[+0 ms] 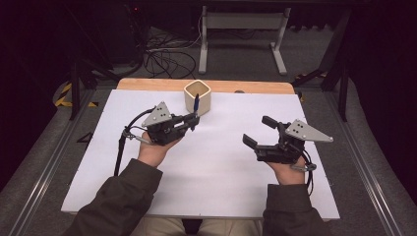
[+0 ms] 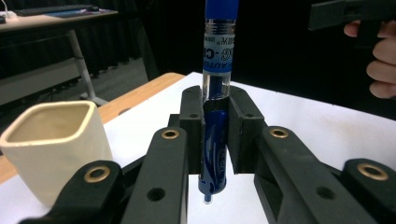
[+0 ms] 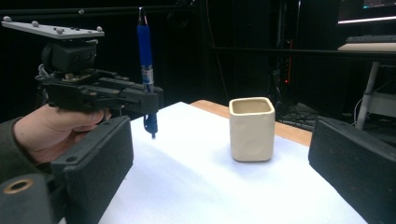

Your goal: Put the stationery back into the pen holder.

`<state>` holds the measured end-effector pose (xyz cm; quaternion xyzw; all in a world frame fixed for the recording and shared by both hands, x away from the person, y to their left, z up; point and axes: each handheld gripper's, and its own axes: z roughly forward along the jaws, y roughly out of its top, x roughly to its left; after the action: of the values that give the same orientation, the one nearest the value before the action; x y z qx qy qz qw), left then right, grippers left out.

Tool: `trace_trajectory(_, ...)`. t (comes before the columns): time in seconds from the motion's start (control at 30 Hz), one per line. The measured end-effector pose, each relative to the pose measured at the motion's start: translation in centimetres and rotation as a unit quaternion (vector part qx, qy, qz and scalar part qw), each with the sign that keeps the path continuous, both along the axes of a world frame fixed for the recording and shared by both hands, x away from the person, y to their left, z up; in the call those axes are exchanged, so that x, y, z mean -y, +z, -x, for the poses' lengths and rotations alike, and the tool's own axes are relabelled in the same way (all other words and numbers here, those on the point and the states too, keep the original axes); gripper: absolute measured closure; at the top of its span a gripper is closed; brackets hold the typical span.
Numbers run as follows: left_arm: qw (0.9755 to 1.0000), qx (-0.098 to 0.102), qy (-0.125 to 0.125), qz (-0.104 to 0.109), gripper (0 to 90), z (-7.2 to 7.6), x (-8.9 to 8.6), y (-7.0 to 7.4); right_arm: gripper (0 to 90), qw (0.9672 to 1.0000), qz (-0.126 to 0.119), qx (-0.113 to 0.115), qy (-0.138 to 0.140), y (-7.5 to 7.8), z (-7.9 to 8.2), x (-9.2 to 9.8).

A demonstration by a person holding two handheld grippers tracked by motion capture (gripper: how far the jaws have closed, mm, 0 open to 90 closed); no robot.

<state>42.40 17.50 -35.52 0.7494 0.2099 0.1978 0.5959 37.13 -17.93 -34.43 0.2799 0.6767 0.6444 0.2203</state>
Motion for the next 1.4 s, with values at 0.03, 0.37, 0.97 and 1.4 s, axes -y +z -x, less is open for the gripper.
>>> trace_trajectory(0.03,1.0,0.001,0.002,-0.001,78.9,-0.2,0.0,0.1,6.4,1.0,-0.002,-0.001,0.002,0.0,0.0,0.1)
trace_trajectory(0.37,0.9997,0.01,0.022,-0.002,78.9,-2.1,0.3,0.8,4.5,1.0,-0.004,0.005,-0.002,0.1,0.1,0.9)
trace_trajectory(0.97,0.9983,0.01,0.052,0.025,78.9,-5.6,0.7,1.9,3.2,0.9999,-0.012,0.002,-0.005,0.2,0.1,1.9)
trace_trajectory(1.4,0.9951,0.009,0.088,0.046,78.9,-8.9,0.9,2.1,3.1,0.9998,-0.02,0.003,-0.005,0.3,0.0,2.6)
